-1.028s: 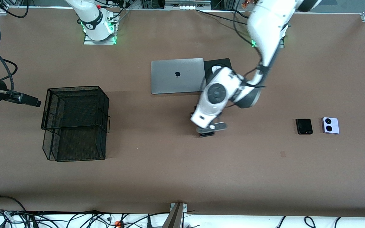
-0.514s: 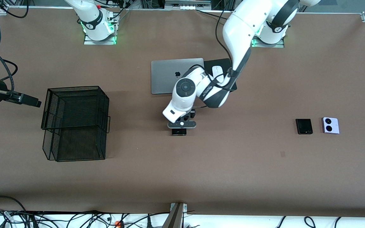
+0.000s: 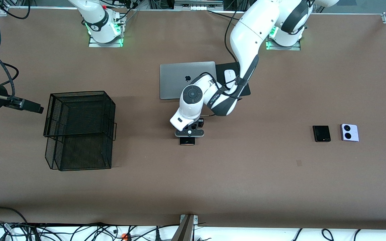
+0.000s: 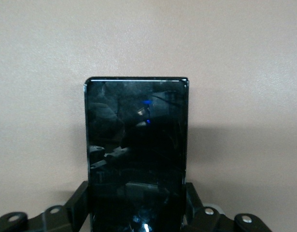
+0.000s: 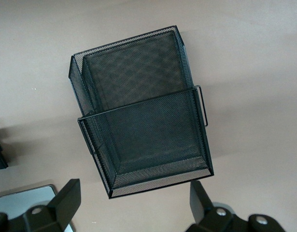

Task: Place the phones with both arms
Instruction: 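Carry the black phone to the table middle and set it down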

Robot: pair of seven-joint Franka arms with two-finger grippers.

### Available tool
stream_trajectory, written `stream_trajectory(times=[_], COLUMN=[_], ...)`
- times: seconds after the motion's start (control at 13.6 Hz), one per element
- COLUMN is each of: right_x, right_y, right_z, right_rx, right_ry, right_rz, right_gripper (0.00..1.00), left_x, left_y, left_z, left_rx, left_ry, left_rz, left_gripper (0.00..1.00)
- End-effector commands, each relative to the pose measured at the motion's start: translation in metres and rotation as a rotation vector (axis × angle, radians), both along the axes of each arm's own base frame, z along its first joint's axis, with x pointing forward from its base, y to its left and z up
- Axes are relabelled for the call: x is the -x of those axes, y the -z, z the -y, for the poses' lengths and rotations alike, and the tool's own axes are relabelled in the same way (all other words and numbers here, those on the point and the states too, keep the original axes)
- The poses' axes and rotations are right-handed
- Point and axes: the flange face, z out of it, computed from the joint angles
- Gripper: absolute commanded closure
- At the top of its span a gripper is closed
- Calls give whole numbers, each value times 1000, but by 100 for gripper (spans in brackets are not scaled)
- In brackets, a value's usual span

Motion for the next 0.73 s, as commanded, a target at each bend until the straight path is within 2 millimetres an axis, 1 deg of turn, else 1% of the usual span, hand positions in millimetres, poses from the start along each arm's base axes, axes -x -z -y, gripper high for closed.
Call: stream_trajectory(times=[0.0,0.07,0.15,0.29,0.37,0.44,0.51,0.59,0.66], right_x=[1,1,1,1,1,1,2,3,4], right_y=[0,-1,0,0,0,0,0,1,1], right_z=[0,0,0,-1,-2,-5,-14,-26,-43], right_rx=[14,14,13,12,10,9,13,13,15], right_ry=[1,1,2,-1,-5,-10,-19,-33,-59], right_rz=[5,7,5,5,4,3,-1,-7,-8], right_gripper=[0,0,0,0,0,0,0,0,0], left_x=[-7,-7,-8,-15,-20,-31,-39,-42,-43], left_y=[-11,-13,-19,-39,-51,-67,-79,-87,-93], left_z=[8,8,7,-1,-11,-27,-38,-49,-59], left_rx=[40,43,44,27,4,-12,-22,-35,-61], left_ry=[-37,-43,-44,-50,-55,-68,-65,-47,-20], left_rz=[40,41,42,24,-1,-17,-21,-35,-63], left_gripper=[0,0,0,0,0,0,0,0,0])
